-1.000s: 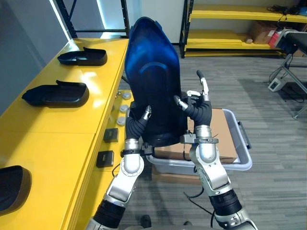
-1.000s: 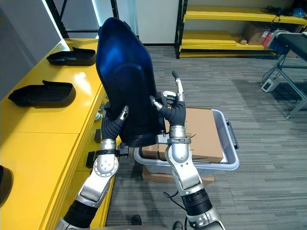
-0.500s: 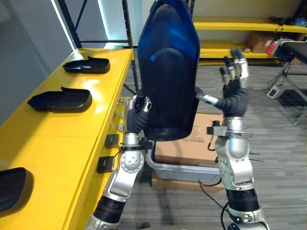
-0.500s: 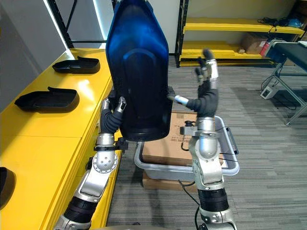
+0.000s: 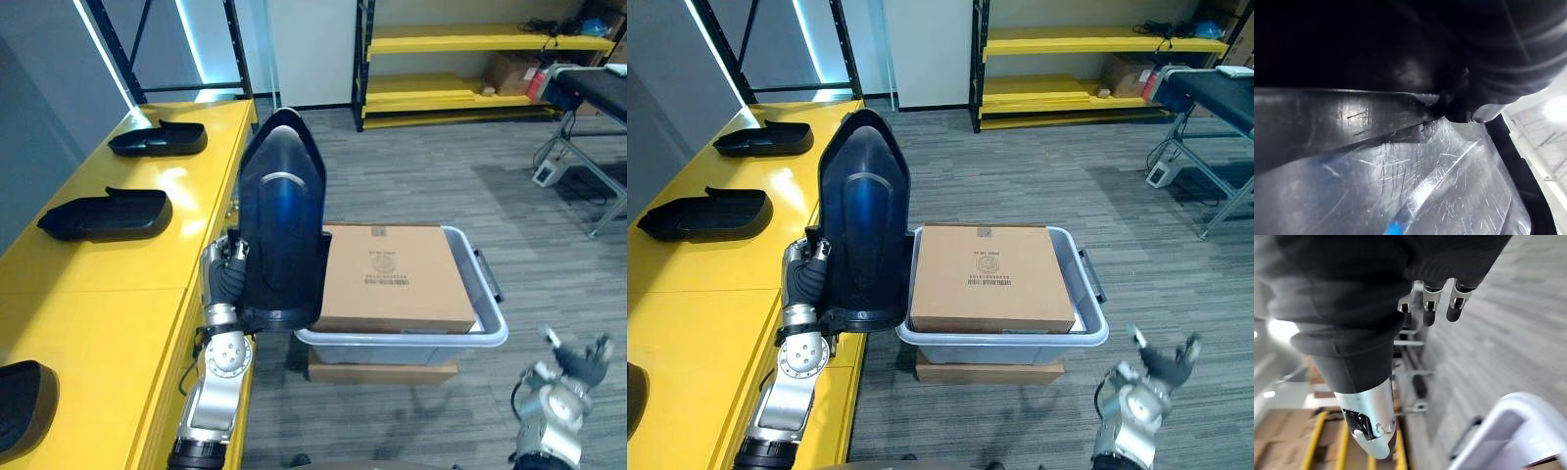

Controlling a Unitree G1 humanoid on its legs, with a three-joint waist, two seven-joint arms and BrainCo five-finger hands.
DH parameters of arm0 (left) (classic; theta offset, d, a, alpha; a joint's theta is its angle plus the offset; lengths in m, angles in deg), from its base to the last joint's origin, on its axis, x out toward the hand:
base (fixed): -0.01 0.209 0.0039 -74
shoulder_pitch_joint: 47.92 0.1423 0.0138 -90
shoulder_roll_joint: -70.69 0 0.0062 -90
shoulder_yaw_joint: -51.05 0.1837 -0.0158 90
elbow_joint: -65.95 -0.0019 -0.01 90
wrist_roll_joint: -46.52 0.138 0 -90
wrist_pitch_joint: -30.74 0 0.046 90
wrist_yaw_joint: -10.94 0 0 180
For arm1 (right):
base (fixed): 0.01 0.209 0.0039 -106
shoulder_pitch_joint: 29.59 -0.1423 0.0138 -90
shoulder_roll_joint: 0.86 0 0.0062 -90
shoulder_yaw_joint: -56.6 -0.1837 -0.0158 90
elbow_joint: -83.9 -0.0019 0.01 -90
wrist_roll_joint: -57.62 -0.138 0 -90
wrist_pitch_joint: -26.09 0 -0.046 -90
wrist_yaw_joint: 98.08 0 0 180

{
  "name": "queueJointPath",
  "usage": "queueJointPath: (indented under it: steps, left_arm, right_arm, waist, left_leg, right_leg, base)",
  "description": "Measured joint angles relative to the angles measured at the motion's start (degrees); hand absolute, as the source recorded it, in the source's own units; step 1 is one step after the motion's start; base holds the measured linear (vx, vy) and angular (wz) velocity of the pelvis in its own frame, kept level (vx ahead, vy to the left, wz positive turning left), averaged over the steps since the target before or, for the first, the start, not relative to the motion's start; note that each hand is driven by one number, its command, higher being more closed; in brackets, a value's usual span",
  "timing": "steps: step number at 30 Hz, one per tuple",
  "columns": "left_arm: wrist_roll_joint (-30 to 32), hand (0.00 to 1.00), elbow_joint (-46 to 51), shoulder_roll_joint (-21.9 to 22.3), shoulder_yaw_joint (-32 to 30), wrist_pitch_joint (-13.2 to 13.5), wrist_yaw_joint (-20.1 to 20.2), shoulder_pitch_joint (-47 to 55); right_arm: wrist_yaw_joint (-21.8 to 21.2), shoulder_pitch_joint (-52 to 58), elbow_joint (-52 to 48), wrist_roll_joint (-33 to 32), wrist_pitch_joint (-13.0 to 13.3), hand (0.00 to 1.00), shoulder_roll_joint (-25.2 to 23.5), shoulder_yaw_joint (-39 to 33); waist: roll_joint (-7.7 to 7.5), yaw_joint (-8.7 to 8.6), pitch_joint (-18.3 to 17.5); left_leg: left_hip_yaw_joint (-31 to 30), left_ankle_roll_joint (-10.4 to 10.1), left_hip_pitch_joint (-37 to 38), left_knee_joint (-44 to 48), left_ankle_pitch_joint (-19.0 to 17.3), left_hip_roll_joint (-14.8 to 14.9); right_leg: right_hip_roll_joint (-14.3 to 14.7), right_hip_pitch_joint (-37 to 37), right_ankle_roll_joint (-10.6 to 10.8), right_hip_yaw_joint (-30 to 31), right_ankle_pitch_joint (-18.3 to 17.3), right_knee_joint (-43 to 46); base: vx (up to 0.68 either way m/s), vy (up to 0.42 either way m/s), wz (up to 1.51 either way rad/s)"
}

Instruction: Walk over and take plastic housings, then place them on the shelf

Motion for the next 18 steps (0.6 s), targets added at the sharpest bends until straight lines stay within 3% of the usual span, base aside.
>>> queueJointPath:
  steps: [6, 12, 15, 18]
  left_arm:
    - [-0.7, 1.00, 2.7, 0.2, 0.5, 1.1, 0.1, 1.3]
    - [-1.9, 1.00, 4.6, 0.6, 0.8, 2.5, 0.1, 1.9]
    - [-2.4, 1.00, 5.3, 0.6, 1.1, 2.7, 0.0, 2.1]
    - [-3.2, 1.00, 5.5, 0.6, 1.2, 3.2, -0.1, 2.8]
  right_arm:
    - [-5.2, 1.8, 12.1, 2.2, -2.6, 0.00, -1.0, 1.3]
    - [-5.6, 1.2, 13.4, 5.7, -2.5, 0.00, -0.8, 5.7]
    - [-6.3, 0.9, 13.9, 6.4, -2.4, 0.00, -0.9, 8.5]
    - [-6.3, 0.2, 14.1, 7.9, -2.3, 0.00, -0.8, 10.9]
  waist:
    - [0.02, 0.15, 1.5]
    - [-0.31, 0.50, 1.8]
    - [-0.62, 1.73, 2.0]
    - [-0.98, 1.92, 2.6]
  left_leg:
    - [-0.1, 0.1, -0.1, 0.9, -0.7, 0.1]
    - [-1.4, 0.1, -0.2, 1.0, -0.7, 0.0]
    - [-2.4, 0.1, -0.5, 1.4, -0.7, -0.1]
    - [-4.9, 0.1, -2.2, 2.8, -0.6, -0.4]
  right_leg:
    - [0.0, 0.7, 0.1, -0.1, -0.4, 0.2]
    - [-0.2, 0.8, 0.3, -0.9, -1.4, 1.6]
    - [-0.5, 0.8, 0.2, -2.3, -2.3, 2.8]
    - [-1.2, -0.3, 0.2, -4.8, -4.5, 6.2]
  base:
    - [0.03, -0.003, 0.01]
    - [-0.01, 0.012, 0.12]
    - [-0.01, 0.003, 0.25]
    - [0.01, 0.006, 0.46]
